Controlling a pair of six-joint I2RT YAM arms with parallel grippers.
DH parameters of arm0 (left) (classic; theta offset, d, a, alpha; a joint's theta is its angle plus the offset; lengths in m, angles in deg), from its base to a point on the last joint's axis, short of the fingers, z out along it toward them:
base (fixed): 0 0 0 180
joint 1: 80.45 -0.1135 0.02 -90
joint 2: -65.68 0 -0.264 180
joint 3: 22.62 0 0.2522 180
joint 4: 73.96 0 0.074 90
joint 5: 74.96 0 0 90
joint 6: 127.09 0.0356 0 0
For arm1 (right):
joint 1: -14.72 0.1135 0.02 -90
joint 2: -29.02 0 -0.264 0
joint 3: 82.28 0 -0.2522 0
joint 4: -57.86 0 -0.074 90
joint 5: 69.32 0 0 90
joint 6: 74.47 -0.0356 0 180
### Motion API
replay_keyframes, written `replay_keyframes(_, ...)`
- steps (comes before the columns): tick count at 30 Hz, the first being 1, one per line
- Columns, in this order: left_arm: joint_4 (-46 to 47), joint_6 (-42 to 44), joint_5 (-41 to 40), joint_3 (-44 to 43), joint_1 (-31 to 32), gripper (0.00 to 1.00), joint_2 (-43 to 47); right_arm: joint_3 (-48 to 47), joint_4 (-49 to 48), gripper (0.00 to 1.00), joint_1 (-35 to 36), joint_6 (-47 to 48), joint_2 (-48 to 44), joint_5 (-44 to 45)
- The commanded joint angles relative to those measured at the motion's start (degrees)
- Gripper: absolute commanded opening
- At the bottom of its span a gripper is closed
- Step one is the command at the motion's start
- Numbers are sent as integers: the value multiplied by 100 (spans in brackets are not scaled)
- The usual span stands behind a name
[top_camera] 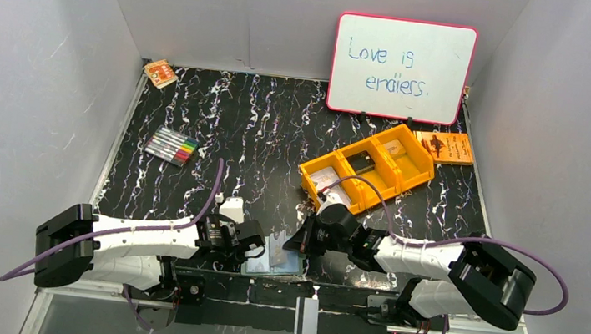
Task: Put the credit cards into the card holder
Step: Insert the credit card into the card holder.
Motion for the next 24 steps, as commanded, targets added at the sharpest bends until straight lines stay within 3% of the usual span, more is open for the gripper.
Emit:
replay_keyframes(1,-51,-51,-54,72,-41,17,-37,14,-54,0,43,-165,-203,19)
replay_keyframes(24,40,-60,-26,133,-51,14,-38,-67,-96,0,41,-271,264,-351)
